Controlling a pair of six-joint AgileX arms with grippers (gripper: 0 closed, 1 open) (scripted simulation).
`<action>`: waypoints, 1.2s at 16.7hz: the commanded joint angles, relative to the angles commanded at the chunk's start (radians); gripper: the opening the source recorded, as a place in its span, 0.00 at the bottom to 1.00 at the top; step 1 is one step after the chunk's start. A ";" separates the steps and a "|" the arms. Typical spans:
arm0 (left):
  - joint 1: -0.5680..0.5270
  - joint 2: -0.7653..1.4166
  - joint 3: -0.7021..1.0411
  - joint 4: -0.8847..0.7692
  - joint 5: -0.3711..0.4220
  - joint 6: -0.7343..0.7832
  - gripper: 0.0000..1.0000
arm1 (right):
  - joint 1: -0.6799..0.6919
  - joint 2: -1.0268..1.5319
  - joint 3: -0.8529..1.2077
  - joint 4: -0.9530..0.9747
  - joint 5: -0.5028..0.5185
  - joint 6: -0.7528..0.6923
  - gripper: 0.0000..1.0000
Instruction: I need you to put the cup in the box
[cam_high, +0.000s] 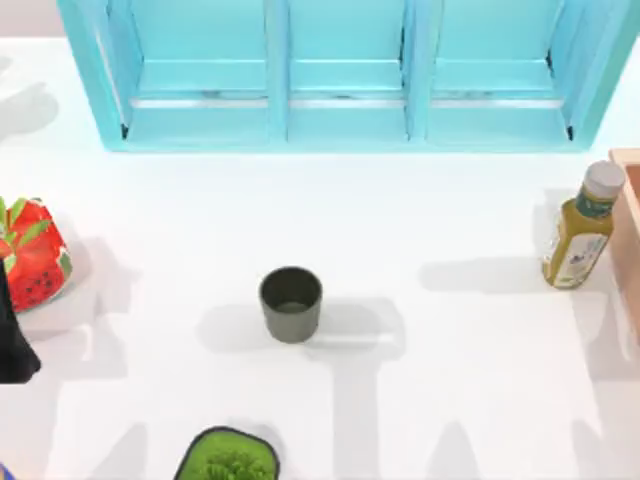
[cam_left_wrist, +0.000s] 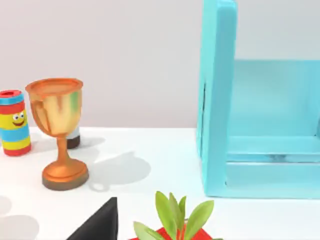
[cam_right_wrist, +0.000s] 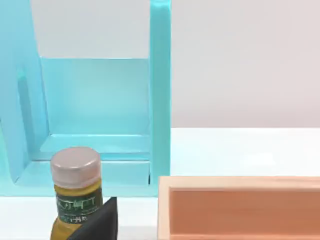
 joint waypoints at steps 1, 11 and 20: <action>0.000 0.000 0.000 0.000 0.000 0.000 1.00 | 0.000 0.000 0.000 0.000 0.000 0.000 1.00; 0.000 0.000 0.000 0.000 0.000 0.000 1.00 | 0.266 0.370 0.445 -0.259 0.003 0.103 1.00; 0.000 0.000 0.000 0.000 0.000 0.000 1.00 | 0.630 1.271 1.477 -0.832 0.075 0.358 1.00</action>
